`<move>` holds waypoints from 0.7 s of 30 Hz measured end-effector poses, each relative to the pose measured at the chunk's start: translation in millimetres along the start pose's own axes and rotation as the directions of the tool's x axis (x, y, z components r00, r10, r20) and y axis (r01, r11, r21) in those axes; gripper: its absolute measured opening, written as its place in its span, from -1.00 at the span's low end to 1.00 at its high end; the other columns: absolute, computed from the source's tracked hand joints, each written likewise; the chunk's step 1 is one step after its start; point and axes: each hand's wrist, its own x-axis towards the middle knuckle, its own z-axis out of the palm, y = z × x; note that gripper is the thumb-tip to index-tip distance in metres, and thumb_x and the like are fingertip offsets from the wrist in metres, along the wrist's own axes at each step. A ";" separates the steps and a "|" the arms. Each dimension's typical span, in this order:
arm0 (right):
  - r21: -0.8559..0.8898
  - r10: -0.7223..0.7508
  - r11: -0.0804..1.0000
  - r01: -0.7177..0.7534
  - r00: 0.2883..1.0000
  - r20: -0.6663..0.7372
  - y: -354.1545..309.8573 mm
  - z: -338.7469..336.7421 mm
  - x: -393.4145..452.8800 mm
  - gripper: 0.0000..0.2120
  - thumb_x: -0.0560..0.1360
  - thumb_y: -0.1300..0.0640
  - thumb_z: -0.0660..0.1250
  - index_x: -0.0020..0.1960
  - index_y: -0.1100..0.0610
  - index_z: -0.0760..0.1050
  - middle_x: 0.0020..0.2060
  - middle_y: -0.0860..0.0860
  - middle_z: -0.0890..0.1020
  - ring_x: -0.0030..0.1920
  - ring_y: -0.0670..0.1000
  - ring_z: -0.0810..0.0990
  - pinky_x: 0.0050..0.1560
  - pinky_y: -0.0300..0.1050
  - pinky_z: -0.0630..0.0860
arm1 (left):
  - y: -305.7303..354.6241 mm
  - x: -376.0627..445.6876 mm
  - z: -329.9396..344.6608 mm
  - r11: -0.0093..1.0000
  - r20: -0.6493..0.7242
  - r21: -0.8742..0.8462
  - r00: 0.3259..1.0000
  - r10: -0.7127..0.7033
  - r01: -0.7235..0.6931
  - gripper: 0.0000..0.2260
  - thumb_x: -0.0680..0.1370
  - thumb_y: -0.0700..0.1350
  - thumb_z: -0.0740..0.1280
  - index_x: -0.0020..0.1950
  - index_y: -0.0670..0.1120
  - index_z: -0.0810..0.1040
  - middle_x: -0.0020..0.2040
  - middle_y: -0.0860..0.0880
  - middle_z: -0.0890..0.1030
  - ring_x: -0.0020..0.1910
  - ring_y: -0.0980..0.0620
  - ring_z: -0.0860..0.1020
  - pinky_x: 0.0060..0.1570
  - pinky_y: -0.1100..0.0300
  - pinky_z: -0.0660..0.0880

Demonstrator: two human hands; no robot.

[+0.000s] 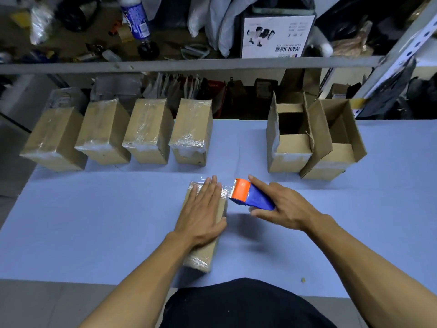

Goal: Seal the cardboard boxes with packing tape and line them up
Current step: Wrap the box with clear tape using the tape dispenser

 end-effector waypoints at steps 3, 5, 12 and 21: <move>-0.036 0.031 0.999 -0.031 0.999 0.006 9.3 0.3 -9.2 -0.33 0.53 -0.32 0.20 0.53 -0.39 -0.07 -0.09 -0.08 0.42 -0.14 -0.02 0.45 -0.17 -0.15 0.34 | 0.8 -0.2 -1.3 1.000 -0.007 -0.018 1.000 0.001 -0.001 -0.19 0.43 0.22 -0.05 0.61 -0.11 -0.14 0.57 -0.03 -0.27 0.54 0.05 -0.33 0.51 0.01 -0.30; -0.082 0.013 0.997 -0.013 1.000 -0.001 12.9 -1.3 -9.6 -0.36 0.55 -0.32 0.15 0.52 -0.41 -0.10 -0.08 -0.07 0.42 -0.14 -0.01 0.46 -0.18 -0.14 0.34 | 1.3 0.8 -1.3 0.999 -0.019 -0.038 1.000 -0.002 0.001 -0.19 0.43 0.22 -0.04 0.61 -0.11 -0.12 0.59 -0.03 -0.24 0.54 0.07 -0.31 0.53 -0.01 -0.25; -0.436 0.006 0.900 -0.029 0.998 -0.055 -34.9 -0.5 28.5 -0.40 0.54 -0.20 0.23 0.53 -0.30 0.11 0.02 0.09 0.48 0.02 0.17 0.56 -0.20 -0.08 0.30 | 11.2 0.4 -7.5 0.998 -0.038 -0.068 0.999 -0.020 0.018 -0.21 0.44 0.16 0.01 0.61 -0.12 -0.09 0.60 -0.05 -0.19 0.57 0.03 -0.27 0.47 0.08 -0.40; -0.374 0.336 0.867 -0.329 0.941 -0.048 -48.9 47.5 40.7 -0.34 0.54 -0.06 0.27 0.56 -0.19 0.06 0.18 0.15 0.45 0.13 0.21 0.52 -0.01 0.00 0.37 | 23.7 -2.5 0.6 0.973 -0.019 -0.211 0.995 -0.102 0.096 -0.17 0.43 0.28 -0.09 0.59 -0.09 -0.24 0.55 0.02 -0.34 0.52 0.09 -0.40 0.47 0.09 -0.43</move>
